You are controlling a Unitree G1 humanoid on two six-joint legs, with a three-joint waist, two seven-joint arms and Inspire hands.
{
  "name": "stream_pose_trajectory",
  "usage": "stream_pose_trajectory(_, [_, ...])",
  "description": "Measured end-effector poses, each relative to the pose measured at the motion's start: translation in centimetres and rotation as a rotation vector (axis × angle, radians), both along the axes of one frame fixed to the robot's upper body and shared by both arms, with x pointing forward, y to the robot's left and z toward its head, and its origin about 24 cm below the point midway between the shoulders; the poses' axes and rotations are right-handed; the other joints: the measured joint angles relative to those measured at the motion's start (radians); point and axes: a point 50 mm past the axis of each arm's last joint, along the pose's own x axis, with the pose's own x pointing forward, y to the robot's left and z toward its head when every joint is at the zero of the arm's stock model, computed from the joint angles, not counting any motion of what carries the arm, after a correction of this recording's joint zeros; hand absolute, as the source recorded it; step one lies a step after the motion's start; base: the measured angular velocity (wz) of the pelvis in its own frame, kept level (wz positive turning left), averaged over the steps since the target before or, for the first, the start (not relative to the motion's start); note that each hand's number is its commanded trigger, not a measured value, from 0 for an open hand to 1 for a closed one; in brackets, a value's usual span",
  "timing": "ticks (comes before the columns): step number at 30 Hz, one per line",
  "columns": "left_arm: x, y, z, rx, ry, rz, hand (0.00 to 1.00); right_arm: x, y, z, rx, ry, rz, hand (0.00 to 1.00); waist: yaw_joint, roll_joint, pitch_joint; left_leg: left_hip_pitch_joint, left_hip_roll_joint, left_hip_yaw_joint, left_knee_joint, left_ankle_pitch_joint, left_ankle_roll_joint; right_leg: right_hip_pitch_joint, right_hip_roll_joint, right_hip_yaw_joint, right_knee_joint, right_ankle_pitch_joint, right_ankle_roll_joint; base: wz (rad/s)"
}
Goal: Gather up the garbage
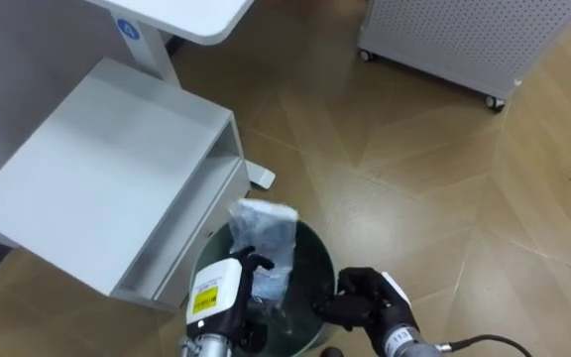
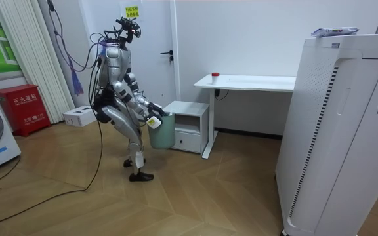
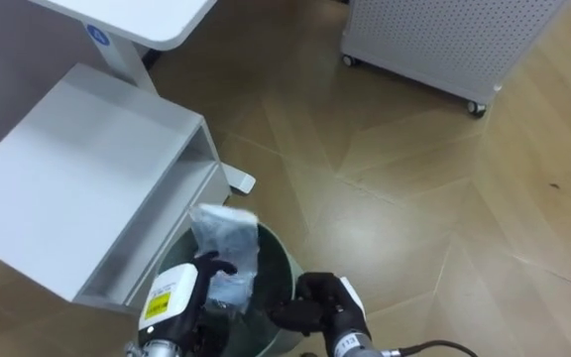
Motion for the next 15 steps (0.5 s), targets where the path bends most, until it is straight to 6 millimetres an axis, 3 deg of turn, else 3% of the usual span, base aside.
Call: stream_pose_trajectory(15, [-0.25, 0.38, -0.69, 0.014, 0.101, -0.039, 0.0, -0.06, 0.17, -0.02, -0.003, 0.0, 0.011, 1.0, 0.019, 0.001, 0.0002, 0.006, 0.0, 0.009, 0.001, -0.001, 0.0, -0.001, -0.004, 0.001, 0.012, -0.006, -0.003, 0.0])
